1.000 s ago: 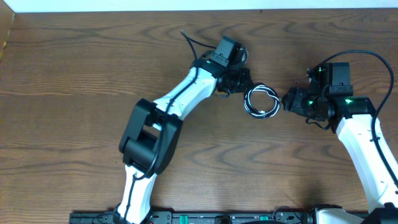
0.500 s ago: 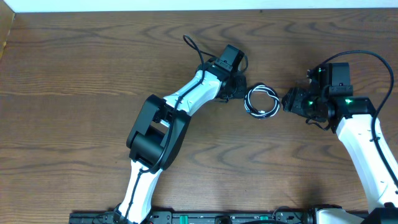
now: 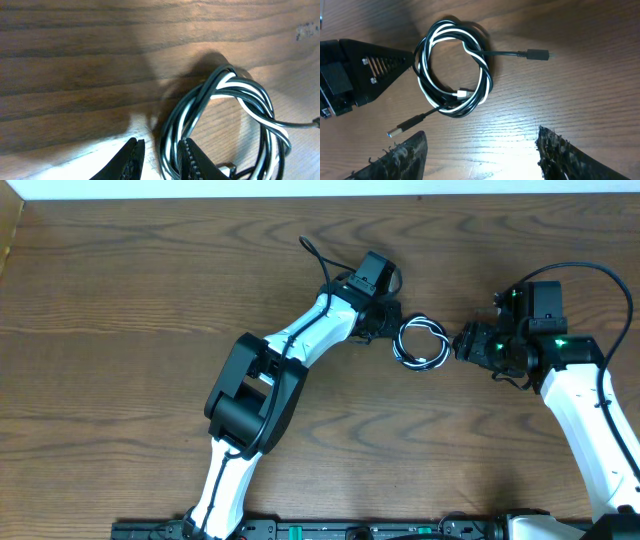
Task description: Untangle cables
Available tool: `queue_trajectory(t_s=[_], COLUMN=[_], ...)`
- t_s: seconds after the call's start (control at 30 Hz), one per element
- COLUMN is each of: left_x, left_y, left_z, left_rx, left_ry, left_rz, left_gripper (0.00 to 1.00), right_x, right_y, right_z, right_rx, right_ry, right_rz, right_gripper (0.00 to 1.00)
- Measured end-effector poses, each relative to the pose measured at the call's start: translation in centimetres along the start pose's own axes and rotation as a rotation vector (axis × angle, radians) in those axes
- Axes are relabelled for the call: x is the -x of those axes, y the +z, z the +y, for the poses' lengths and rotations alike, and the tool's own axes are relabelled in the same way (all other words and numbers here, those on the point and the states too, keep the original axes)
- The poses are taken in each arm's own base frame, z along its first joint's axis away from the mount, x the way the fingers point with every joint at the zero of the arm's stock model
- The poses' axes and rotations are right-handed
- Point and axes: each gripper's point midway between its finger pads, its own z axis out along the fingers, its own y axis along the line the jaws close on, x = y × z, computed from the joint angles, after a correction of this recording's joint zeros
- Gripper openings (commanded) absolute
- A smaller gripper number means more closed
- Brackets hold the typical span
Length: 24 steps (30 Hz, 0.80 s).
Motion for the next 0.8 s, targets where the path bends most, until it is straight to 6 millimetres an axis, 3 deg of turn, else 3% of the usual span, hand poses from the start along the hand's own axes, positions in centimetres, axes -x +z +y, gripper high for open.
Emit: queue_trajectory(t_s=[0.37, 0.6, 0.8], left_x=[-0.9, -1.3, -2.5], left_y=[0.6, 0.9, 1.5], left_z=[1.2, 0.4, -0.5], left_rx=[0.039, 0.043, 0.062], left_ry=[0.003, 0.026, 0.058], left_rz=[0.01, 0.008, 0.018], left_gripper=[0.21, 0.21, 0.12], right_x=[-0.1, -0.1, -0.4], right_y=[0.0, 0.0, 0.0], right_z=[0.0, 0.0, -0.2], right_rx=[-0.001, -0.002, -0.006], right_ry=[0.001, 0.001, 0.003], right_rz=[0.003, 0.005, 0.017], right_gripper=[0.67, 0.67, 0.66])
